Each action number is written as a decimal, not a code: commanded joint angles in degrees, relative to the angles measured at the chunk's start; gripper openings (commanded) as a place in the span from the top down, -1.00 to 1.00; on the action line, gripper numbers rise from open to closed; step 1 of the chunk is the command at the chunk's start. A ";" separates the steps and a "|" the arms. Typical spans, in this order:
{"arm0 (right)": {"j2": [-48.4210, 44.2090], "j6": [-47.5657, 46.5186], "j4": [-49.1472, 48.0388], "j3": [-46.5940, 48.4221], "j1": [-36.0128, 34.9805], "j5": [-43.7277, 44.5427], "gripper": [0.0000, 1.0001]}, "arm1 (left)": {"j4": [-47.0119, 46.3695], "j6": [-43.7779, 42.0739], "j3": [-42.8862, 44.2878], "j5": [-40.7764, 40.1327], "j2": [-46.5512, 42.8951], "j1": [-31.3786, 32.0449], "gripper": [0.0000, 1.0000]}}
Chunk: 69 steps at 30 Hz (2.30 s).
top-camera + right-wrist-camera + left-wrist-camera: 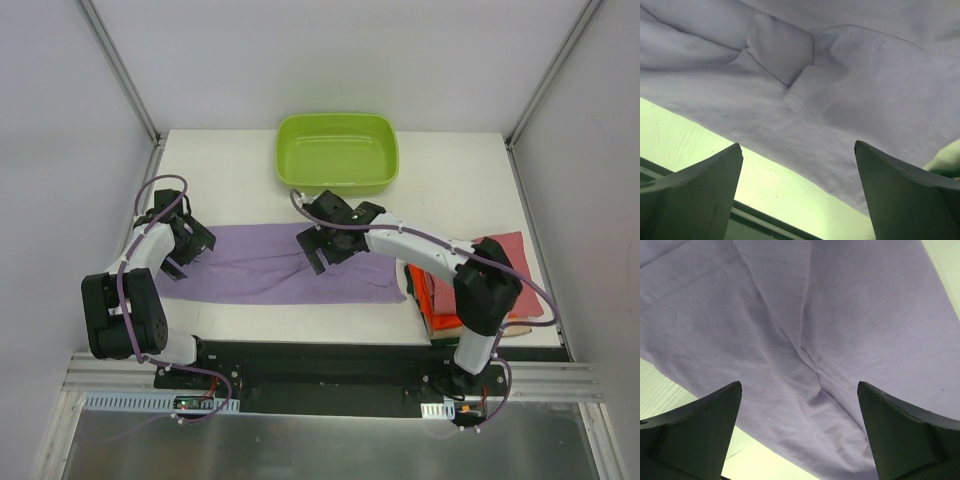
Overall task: Fold and stack the t-shirts
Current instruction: Rotate the tshirt 120 degrees
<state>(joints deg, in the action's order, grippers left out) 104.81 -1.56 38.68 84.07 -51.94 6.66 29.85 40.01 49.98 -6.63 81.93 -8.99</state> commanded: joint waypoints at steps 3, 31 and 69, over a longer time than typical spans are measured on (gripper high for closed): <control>-11.73 10.07 -11.85 -12.41 5.97 -2.15 -0.92 | -6.79 -3.88 -1.54 16.35 -1.07 0.12 -0.98; 16.02 6.32 -17.78 -1.39 20.49 -28.89 -0.92 | -2.34 4.72 -12.70 4.81 -4.75 1.53 -0.98; 54.45 20.04 -37.53 62.88 4.75 -16.49 -0.92 | -11.73 22.55 -30.02 14.37 -23.66 8.81 -0.98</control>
<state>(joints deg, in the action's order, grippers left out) 160.29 21.78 4.49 144.99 -47.68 -13.50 17.67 54.96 24.21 2.57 56.23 -4.99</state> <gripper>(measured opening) 0.958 0.990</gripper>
